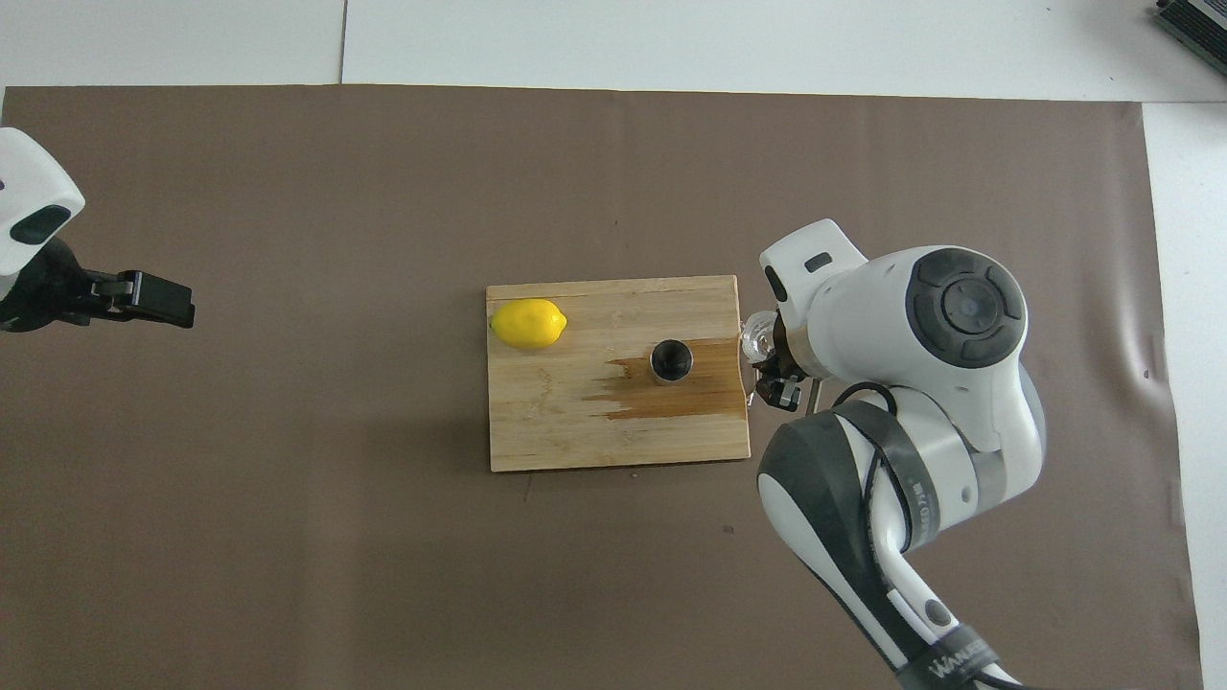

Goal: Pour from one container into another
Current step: 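Lift the clear cup and carry it above the metal cup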

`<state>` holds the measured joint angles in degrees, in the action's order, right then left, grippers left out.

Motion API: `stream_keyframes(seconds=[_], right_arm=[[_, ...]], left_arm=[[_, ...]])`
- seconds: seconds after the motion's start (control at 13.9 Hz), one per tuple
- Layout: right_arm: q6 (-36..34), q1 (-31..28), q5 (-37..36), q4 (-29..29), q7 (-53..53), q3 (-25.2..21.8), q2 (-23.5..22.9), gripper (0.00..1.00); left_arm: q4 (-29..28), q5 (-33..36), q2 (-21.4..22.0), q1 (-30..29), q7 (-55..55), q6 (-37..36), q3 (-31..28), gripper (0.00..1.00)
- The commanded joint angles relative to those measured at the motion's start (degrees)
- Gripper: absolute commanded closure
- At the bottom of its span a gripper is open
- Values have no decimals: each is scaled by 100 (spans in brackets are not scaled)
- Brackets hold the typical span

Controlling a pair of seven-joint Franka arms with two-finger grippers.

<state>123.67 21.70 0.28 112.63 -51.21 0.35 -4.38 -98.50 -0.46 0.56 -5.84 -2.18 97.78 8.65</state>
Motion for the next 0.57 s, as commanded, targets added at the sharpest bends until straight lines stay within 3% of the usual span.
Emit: stream_keyframes(seconds=[0.0, 0.5], right_arm=[[-307, 211, -676, -416, 688, 9, -159, 100], [-747, 748, -1433, -1015, 744, 9, -704, 100]], left_arm=[[23, 98, 23, -31, -10, -110, 14, 0], [23, 98, 23, -31, -10, -110, 14, 0]])
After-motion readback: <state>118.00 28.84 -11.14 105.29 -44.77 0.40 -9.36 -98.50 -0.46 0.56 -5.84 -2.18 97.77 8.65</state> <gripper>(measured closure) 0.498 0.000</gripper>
